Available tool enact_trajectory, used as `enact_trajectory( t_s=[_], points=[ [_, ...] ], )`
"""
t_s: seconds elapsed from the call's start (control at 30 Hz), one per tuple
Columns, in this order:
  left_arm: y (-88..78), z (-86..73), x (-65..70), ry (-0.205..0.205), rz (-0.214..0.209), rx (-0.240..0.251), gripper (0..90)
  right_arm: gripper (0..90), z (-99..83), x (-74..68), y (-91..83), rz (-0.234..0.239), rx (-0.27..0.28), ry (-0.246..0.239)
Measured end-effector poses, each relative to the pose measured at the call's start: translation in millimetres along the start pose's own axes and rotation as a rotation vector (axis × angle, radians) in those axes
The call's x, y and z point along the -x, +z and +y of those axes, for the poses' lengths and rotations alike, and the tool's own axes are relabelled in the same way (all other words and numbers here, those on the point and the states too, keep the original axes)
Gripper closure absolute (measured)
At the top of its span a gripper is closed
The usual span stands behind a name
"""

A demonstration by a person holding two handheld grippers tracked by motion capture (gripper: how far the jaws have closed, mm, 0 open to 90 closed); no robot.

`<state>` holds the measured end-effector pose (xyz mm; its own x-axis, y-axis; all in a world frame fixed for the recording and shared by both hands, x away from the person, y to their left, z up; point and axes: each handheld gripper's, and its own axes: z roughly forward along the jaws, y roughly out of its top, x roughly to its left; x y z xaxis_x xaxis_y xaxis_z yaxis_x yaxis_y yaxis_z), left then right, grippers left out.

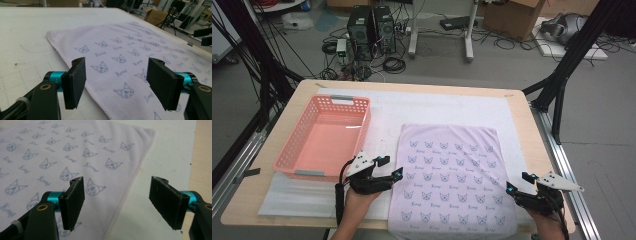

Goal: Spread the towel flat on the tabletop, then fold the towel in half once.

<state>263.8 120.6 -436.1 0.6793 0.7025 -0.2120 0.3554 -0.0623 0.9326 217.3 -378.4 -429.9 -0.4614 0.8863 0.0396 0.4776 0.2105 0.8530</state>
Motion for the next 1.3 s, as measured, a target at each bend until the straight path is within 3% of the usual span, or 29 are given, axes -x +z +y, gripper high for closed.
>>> enact_trajectory(
  t_s=[0.3, 0.73, 0.87, 1.1, 1.3],
  points=[
    [-0.6, 3.3, 0.2, 0.01, 0.025, 0.011, 26.6, 27.2, -2.9, 1.1, -3.6, -0.008, -0.011, 0.004],
    [-3.8, -0.1, -6.1, -0.013, 0.017, -0.024, 28.9, 27.2, -2.4, 4.0, 1.0, -0.006, -0.012, 0.03],
    [-2.4, 1.1, -5.5, -0.014, 0.018, -0.029, 29.8, 27.2, -1.2, 5.6, 4.4, 0.002, -0.023, 0.012],
    [16.5, 14.4, -11.0, -0.013, 0.014, -0.064, 30.6, 27.3, 0.9, 8.3, 6.7, 0.015, -0.024, 0.027],
    [37.3, 27.6, -18.6, -0.007, 0.034, -0.083, 32.3, 27.8, 10.9, 11.3, 14.1, 0.034, -0.025, 0.025]
  ],
)
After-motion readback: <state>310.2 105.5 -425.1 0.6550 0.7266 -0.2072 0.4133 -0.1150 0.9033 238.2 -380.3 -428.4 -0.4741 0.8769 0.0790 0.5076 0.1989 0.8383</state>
